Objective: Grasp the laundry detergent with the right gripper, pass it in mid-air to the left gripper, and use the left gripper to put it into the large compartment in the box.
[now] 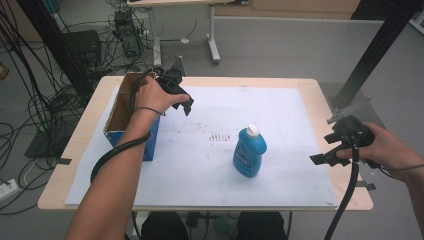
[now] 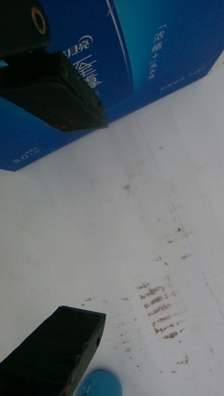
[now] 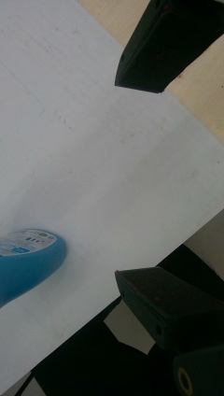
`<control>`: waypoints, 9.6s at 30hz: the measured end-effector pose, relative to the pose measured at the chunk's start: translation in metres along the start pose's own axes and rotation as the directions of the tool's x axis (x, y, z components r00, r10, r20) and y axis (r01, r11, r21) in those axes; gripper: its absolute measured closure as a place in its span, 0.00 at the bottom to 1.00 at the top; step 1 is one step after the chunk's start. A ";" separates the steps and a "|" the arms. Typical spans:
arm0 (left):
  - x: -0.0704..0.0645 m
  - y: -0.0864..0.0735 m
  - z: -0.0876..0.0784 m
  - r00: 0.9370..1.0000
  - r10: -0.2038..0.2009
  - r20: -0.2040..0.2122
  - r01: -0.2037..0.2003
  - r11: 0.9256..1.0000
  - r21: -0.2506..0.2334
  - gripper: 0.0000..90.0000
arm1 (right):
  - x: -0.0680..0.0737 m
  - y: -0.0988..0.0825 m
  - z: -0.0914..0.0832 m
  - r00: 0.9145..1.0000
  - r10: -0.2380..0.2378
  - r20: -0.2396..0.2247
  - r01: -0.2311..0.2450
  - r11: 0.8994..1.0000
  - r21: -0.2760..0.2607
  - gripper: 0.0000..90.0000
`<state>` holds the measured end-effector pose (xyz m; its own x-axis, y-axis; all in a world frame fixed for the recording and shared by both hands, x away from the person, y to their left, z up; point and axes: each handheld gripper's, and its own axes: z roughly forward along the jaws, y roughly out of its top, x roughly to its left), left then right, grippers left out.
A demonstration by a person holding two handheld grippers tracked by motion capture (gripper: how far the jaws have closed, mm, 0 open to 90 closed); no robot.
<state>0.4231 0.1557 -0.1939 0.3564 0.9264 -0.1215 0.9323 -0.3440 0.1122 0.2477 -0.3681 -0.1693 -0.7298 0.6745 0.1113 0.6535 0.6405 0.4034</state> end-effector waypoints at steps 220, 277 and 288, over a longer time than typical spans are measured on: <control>0.003 -0.011 0.022 0.999 -0.033 0.036 0.033 0.999 0.008 0.08 | 0.077 -0.110 0.136 0.999 0.029 -0.028 -0.037 0.923 -0.383 0.04; 0.000 -0.014 0.023 0.998 -0.038 0.046 0.038 0.999 0.002 0.08 | 0.086 -0.117 0.173 1.000 0.023 -0.006 -0.022 0.852 -0.522 0.03; 0.001 -0.016 0.022 0.998 -0.041 0.043 0.041 0.999 0.004 0.08 | 0.089 -0.119 0.184 1.000 0.017 0.001 -0.014 0.841 -0.541 0.03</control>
<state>0.4102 0.1587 -0.2177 0.3200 0.9324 -0.1682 0.9464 -0.3063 0.1027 0.1417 -0.3170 -0.3744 -0.7181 0.6861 0.1171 0.4512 0.3309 0.8288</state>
